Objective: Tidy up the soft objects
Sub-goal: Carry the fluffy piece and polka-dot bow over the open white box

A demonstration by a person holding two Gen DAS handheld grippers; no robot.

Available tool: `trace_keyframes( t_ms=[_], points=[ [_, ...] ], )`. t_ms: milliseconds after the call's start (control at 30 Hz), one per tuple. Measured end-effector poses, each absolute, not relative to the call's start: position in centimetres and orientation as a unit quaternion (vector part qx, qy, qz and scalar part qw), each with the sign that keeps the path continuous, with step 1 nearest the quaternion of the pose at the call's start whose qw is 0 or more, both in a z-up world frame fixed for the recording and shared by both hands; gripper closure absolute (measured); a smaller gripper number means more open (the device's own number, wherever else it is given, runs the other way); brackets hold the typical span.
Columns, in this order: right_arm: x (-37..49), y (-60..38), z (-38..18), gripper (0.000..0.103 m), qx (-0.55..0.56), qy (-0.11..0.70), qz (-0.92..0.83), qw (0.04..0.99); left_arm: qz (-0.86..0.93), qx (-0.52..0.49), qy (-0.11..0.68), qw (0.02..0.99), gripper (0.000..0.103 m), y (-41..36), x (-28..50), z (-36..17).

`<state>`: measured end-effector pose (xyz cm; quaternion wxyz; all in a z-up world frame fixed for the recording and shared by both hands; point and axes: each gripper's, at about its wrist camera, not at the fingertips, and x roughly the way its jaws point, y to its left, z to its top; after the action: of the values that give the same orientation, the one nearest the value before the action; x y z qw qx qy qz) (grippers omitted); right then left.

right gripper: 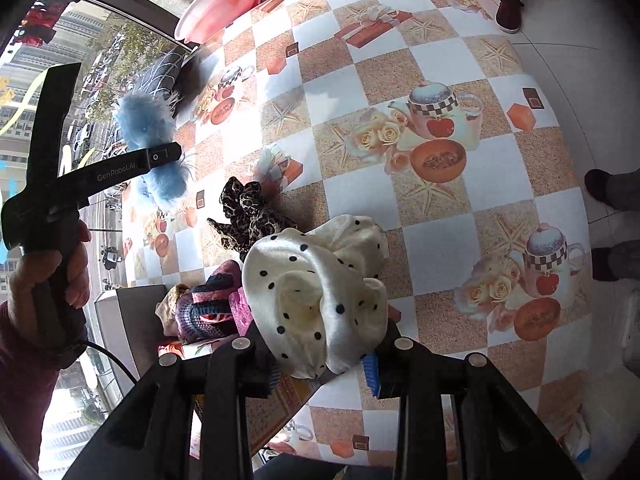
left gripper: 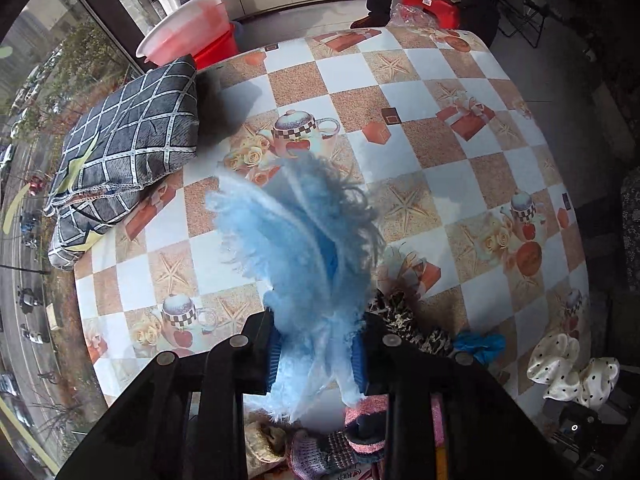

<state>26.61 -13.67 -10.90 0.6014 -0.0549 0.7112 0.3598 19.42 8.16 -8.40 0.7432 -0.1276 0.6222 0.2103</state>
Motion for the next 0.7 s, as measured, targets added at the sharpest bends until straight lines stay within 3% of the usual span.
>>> trace_keyframes(
  t_ms=[367, 700],
  points=[
    [20.9, -11.1, -5.9, 0.069, -0.095, 0.677, 0.400, 0.610, 0.234, -0.157, 0.604, 0.745, 0.072, 5.5, 6.2, -5.3],
    [14.5, -9.9, -1.9, 0.069, -0.124, 0.656, 0.432, 0.606, 0.215, -0.130, 0.580, 0.775, 0.072, 0.6, -0.4, -1.8]
  ],
)
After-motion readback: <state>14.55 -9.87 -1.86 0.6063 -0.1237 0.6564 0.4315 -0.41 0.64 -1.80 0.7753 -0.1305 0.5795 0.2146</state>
